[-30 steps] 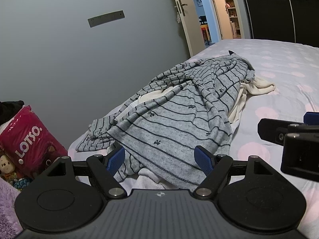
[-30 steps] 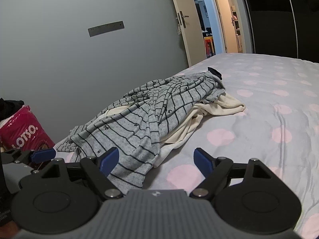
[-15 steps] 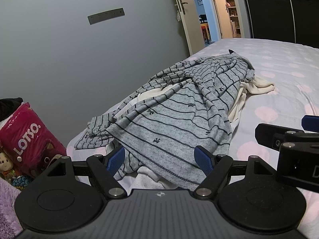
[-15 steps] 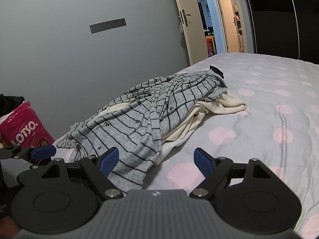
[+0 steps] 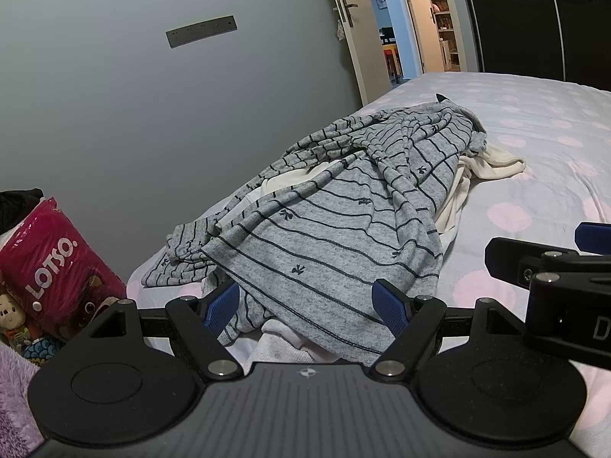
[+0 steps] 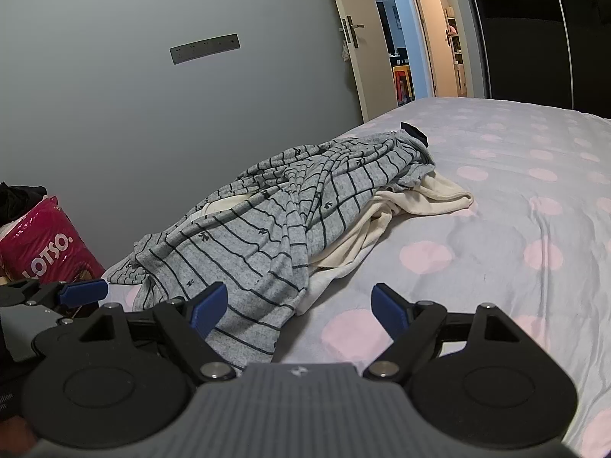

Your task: Fold clothes

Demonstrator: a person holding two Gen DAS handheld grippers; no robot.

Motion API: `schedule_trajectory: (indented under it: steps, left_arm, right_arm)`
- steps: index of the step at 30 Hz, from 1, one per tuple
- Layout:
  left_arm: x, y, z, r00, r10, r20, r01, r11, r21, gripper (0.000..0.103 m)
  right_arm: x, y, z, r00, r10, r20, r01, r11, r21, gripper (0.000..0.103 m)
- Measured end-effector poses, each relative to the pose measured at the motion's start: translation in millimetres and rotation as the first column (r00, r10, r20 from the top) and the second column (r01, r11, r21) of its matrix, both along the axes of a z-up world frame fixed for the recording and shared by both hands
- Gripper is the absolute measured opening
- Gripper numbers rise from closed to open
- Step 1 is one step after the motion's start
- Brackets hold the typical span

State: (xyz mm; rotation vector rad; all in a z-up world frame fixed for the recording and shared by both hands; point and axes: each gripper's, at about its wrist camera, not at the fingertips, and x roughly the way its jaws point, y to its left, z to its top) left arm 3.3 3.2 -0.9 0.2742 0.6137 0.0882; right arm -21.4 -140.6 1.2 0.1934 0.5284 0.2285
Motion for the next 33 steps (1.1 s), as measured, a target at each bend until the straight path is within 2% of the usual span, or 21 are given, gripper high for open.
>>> schedule_trajectory:
  steps: [33]
  left_arm:
    - [2.1, 1.6, -5.2, 1.0, -0.005, -0.026, 0.006, 1.0, 0.008, 0.076]
  right_arm:
    - [4.5, 0.3, -5.5, 1.0, 0.002, -0.022, -0.002, 1.0, 0.0, 0.084]
